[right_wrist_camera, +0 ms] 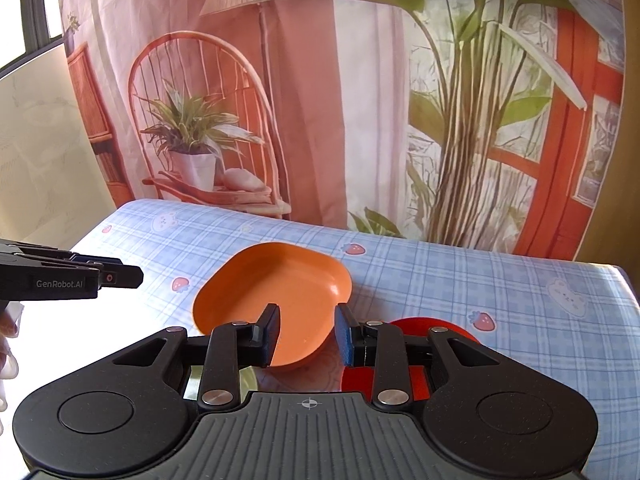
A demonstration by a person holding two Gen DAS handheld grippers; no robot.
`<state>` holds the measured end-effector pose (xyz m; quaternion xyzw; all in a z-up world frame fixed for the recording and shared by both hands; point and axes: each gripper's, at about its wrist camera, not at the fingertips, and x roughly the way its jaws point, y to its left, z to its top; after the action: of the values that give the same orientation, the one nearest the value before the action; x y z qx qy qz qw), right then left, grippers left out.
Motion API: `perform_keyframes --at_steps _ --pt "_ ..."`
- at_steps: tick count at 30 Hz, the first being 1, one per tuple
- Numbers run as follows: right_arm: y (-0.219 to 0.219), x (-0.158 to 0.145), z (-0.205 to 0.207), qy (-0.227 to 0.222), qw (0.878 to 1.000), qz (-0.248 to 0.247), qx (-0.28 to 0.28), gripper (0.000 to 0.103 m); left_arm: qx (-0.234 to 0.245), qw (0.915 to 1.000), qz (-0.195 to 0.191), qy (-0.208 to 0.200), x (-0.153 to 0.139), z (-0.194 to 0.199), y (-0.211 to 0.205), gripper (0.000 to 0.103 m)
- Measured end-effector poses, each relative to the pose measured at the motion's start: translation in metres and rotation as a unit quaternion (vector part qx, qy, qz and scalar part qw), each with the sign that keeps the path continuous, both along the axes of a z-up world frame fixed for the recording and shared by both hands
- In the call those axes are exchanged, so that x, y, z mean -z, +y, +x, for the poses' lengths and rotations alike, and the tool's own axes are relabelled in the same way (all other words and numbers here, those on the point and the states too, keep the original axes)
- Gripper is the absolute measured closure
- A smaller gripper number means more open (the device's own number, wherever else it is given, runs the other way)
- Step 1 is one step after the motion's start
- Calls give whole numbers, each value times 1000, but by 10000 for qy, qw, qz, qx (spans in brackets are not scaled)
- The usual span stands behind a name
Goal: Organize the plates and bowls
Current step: 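Grasp the orange plate rim with the left gripper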
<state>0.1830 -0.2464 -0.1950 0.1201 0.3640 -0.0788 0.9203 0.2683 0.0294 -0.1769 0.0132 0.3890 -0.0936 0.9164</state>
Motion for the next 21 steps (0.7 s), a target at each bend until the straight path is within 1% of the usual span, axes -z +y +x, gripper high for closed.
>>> perform_keyframes --at_steps 8,10,15,21 --pt "-22 22 36 274 9988 306 255 75 58 9995 -153 268 21 36 -5 76" --pt "-25 28 44 371 9979 398 341 78 88 9991 -211 356 28 43 -6 76" --pt "-29 41 60 614 9950 675 404 80 61 9978 -274 594 45 55 -6 76" --pt "-37 54 74 937 9918 706 510 81 159 9965 -359 732 57 60 -8 76"
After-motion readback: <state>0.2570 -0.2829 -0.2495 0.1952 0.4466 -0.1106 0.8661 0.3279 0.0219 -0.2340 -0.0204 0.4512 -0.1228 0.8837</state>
